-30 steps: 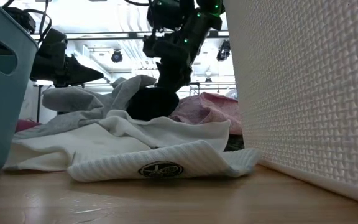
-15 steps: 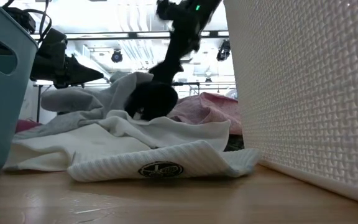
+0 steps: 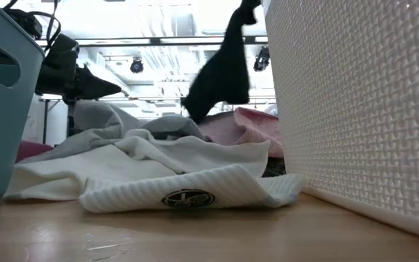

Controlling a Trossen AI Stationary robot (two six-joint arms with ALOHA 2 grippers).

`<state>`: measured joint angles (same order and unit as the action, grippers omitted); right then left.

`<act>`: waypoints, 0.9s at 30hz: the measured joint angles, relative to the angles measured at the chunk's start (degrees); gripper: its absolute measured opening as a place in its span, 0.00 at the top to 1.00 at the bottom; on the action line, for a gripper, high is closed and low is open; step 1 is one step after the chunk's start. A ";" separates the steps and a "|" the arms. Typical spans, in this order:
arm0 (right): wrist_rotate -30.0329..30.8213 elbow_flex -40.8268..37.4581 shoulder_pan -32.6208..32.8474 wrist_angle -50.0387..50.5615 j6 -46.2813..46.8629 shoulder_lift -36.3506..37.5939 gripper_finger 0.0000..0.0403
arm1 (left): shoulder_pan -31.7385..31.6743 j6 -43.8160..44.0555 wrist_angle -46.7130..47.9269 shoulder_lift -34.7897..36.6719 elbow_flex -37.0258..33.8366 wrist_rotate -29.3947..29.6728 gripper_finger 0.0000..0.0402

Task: Pick & Place Cloths
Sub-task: Put the black boxer into the transparent bin

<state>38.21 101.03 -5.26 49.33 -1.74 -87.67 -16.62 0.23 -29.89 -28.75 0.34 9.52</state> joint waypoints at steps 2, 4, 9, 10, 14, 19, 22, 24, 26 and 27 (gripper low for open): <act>4.04 0.00 0.00 -0.04 -0.70 1.94 0.98 | -0.02 -0.01 0.00 0.00 0.00 -0.01 0.97; 8.10 0.00 0.00 -0.05 -0.84 3.75 0.97 | -0.01 -0.01 0.01 0.00 0.00 0.00 0.97; 21.76 -0.02 -0.04 0.01 -1.71 6.89 0.97 | 0.00 0.00 0.02 0.00 0.00 -0.02 0.97; 24.20 -0.02 -0.09 -0.01 -1.75 7.26 0.97 | -0.01 0.00 0.01 0.00 0.00 -0.01 0.97; 26.78 -0.02 -0.89 0.36 -1.45 8.27 0.97 | -0.02 0.00 0.02 0.00 0.00 0.00 0.97; 26.49 -0.38 -3.52 4.59 0.18 7.87 0.97 | -0.01 0.00 0.02 0.00 0.00 0.00 0.97; 26.45 -0.81 -6.29 9.95 3.70 7.00 0.97 | -0.01 -0.02 0.02 0.00 0.00 0.00 0.97; 26.42 -1.16 -8.41 14.22 6.37 6.21 0.96 | -0.02 -0.02 0.02 0.00 0.00 0.00 0.97; 26.41 -1.62 -10.39 17.40 8.89 5.48 0.96 | 0.00 -0.01 0.03 0.00 0.00 0.00 0.97; 26.41 -2.03 -11.38 18.69 10.01 5.23 0.96 | -0.01 0.00 0.03 0.00 0.00 0.00 0.97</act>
<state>64.62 99.00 -16.64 68.02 8.27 -82.44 -16.63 0.23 -29.86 -28.75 0.34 9.52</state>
